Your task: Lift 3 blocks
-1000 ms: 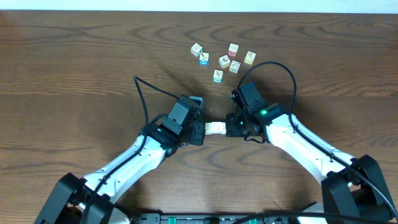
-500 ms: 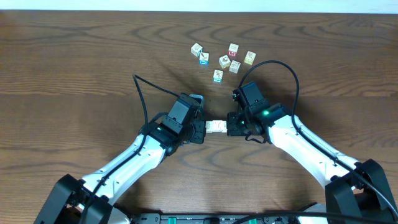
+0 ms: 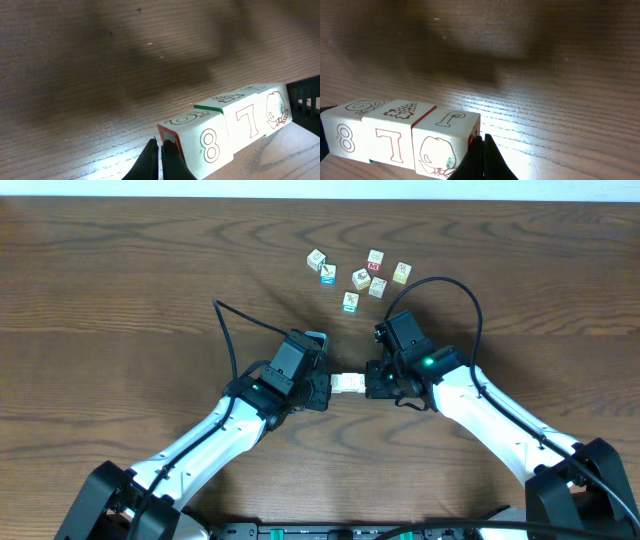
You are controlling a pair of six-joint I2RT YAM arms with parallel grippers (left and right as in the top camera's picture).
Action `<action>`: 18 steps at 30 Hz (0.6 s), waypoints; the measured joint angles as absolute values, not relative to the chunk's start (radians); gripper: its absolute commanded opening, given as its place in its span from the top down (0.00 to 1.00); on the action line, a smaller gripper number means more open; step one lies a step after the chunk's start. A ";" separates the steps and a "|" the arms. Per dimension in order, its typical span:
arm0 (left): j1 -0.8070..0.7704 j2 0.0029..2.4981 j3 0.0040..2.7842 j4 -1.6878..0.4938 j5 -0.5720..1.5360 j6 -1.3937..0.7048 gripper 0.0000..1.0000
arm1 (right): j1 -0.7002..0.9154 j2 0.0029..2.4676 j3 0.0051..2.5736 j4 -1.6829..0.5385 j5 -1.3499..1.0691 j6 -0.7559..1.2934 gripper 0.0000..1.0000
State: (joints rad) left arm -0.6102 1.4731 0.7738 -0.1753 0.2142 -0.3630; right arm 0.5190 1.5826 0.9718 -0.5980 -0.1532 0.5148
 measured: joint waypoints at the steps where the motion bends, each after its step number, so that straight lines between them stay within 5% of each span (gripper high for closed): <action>1: -0.610 1.473 0.776 -0.176 0.214 -0.363 0.92 | 0.519 1.583 0.975 -0.603 -0.153 0.515 0.99; 18: -0.610 1.473 0.799 -0.176 0.206 -0.366 0.93 | 0.514 1.575 1.007 -0.632 -0.133 0.515 0.99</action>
